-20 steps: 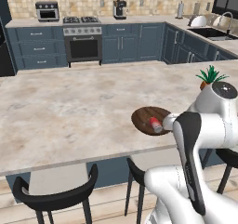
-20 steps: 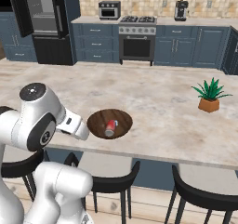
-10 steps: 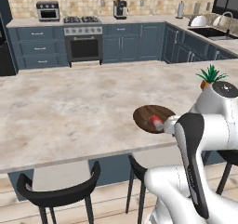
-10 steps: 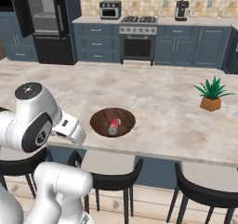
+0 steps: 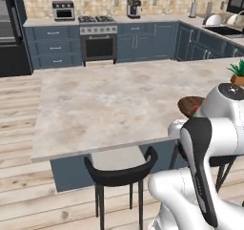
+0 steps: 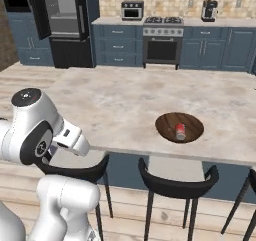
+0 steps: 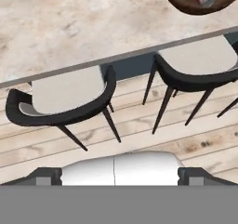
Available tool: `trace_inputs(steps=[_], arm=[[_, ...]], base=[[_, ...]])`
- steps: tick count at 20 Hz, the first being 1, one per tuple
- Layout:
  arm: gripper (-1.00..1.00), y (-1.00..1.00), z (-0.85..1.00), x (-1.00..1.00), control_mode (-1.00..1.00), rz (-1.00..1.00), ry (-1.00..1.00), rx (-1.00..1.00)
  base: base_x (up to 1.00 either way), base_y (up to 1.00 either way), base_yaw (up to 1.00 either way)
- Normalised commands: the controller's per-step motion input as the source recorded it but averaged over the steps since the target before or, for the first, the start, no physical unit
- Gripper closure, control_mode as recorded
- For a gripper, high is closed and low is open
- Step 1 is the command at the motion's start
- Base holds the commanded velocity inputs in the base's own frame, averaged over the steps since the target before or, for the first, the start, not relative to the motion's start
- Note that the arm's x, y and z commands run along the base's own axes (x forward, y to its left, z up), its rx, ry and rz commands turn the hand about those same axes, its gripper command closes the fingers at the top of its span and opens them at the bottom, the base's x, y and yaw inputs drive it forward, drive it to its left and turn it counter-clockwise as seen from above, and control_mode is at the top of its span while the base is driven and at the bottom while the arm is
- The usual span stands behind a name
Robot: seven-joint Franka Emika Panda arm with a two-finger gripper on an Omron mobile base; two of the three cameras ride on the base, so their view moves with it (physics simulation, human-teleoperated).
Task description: Open the fridge, grab two sodas, and place both sodas inside the bowl with ice on the dining counter.
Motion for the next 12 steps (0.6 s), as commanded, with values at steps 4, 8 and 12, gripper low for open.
trace_inputs(steps=[4, 8, 12], arm=[[-1.00, 0.00, 0.00, 0.00, 1.00, 0.00, 0.00, 0.00], [-1.00, 0.00, 0.00, 0.00, 1.00, 0.00, 0.00, 0.00], [-1.00, 0.00, 0.00, 0.00, 1.00, 0.00, 0.00, 0.00]], base=[[-0.20, 1.00, -0.06], [-0.17, 1.00, -0.06], [0.00, 1.00, -0.07]])
